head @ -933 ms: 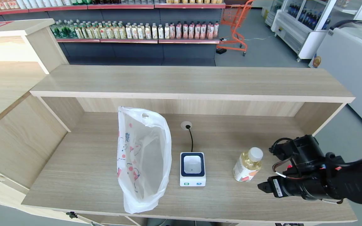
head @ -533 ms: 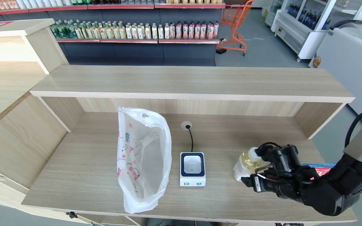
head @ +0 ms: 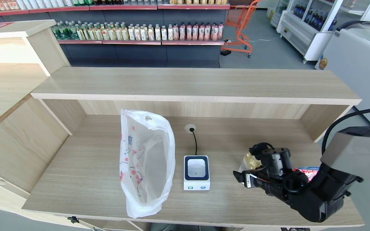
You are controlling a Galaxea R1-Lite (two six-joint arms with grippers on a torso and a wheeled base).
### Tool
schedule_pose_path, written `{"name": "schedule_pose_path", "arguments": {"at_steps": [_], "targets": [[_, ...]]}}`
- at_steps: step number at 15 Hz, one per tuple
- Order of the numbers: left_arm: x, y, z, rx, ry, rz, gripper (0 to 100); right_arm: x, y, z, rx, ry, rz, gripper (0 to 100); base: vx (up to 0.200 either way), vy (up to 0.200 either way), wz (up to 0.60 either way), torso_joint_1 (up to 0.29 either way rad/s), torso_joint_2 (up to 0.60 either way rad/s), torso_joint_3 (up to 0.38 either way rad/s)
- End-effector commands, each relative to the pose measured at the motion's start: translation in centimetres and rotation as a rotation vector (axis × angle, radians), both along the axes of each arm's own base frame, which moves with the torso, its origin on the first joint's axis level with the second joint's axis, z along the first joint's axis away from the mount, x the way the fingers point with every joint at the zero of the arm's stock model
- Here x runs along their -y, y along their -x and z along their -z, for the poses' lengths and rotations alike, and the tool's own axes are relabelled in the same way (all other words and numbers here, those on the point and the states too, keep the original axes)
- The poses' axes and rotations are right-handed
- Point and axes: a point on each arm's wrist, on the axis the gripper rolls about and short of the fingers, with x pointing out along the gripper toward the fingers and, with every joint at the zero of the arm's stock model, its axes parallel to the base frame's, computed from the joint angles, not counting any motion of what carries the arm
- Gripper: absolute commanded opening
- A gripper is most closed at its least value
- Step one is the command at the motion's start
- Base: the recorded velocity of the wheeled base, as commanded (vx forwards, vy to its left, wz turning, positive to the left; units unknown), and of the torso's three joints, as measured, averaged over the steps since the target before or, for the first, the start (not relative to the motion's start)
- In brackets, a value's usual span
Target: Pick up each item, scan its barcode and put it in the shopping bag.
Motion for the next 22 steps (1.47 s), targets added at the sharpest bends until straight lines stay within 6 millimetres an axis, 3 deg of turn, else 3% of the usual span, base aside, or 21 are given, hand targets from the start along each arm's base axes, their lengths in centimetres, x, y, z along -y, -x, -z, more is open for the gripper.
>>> {"name": "schedule_pose_path", "arguments": {"at_steps": [1,7,8,19,21,22], "targets": [[0.0,0.0,0.0,0.000,0.001,0.000,100,-0.5,-0.9,-0.7,0.053,-0.016,-0.003,100,0.000,0.000,0.00,0.000,0.00,0.000],[0.0,0.0,0.0,0.000,0.001,0.000,100,-0.8,-1.4,-1.1,0.136,-0.054,-0.009,100,0.000,0.000,0.00,0.000,0.00,0.000],[0.0,0.0,0.0,0.000,0.001,0.000,100,-0.9,-1.4,-1.1,0.151,-0.058,-0.015,0,0.000,0.000,0.00,0.000,0.00,0.000],[0.0,0.0,0.0,0.000,0.001,0.000,100,-0.5,-0.9,-0.6,0.142,-0.017,-0.021,0,0.000,0.000,0.00,0.000,0.00,0.000],[0.0,0.0,0.0,0.000,0.001,0.000,100,0.1,-1.2,-2.2,0.185,-0.043,-0.003,0,0.000,0.000,0.00,0.000,0.00,0.000],[0.0,0.0,0.0,0.000,0.001,0.000,100,1.4,-1.8,-3.7,0.227,-0.065,0.030,0,0.000,0.000,0.00,0.000,0.00,0.000]]}}
